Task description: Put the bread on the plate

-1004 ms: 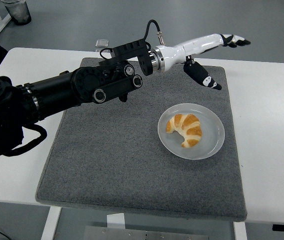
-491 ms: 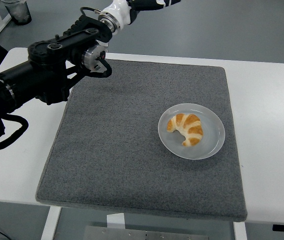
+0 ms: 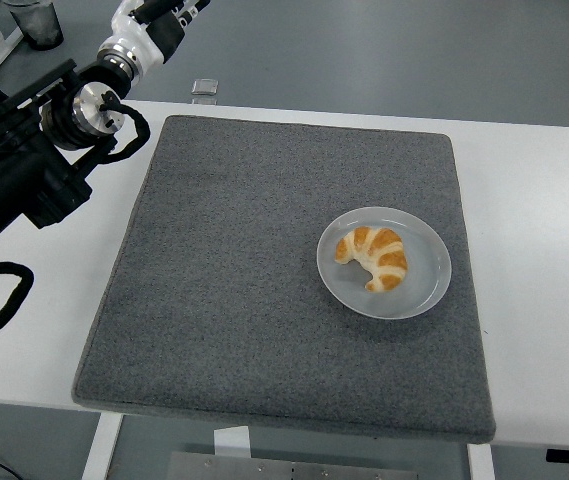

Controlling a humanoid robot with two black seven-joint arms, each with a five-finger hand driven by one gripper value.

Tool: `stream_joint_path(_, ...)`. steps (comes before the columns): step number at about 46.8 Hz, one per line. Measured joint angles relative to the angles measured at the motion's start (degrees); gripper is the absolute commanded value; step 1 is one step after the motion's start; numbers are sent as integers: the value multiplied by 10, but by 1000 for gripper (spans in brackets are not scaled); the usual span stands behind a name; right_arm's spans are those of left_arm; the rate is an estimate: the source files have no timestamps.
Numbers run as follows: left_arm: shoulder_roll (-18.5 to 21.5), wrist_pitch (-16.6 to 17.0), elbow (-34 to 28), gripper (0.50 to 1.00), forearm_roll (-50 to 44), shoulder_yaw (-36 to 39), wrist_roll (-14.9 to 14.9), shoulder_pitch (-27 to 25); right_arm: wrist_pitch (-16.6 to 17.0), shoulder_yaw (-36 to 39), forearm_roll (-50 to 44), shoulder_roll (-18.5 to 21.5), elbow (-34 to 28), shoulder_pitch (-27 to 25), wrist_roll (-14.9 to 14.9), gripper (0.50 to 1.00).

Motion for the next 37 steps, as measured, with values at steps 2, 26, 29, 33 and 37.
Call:
stream_joint_path(2, 0, -13, 0, 1000, -1, -3, 0, 12, 0, 0, 0, 0, 0, 0, 0, 952)
stream_joint_path(26, 8, -118, 4, 1000, -13, -78, -2, 123, 0, -3, 0, 0, 0, 0, 0, 952)
stream_joint_path(29, 8, -120, 5, 1000, -13, -79, -5, 131, 1, -3, 0, 0, 0, 0, 0, 952)
stream_joint_path(33, 7, -121, 5, 1000, -12, -79, -8, 138, 1, -4, -2, 0, 0, 0, 0, 954)
stream_joint_path(37, 7, -122, 5, 1000, -13, -81, -9, 141, 1, -2, -2, 0, 0, 0, 0, 952)
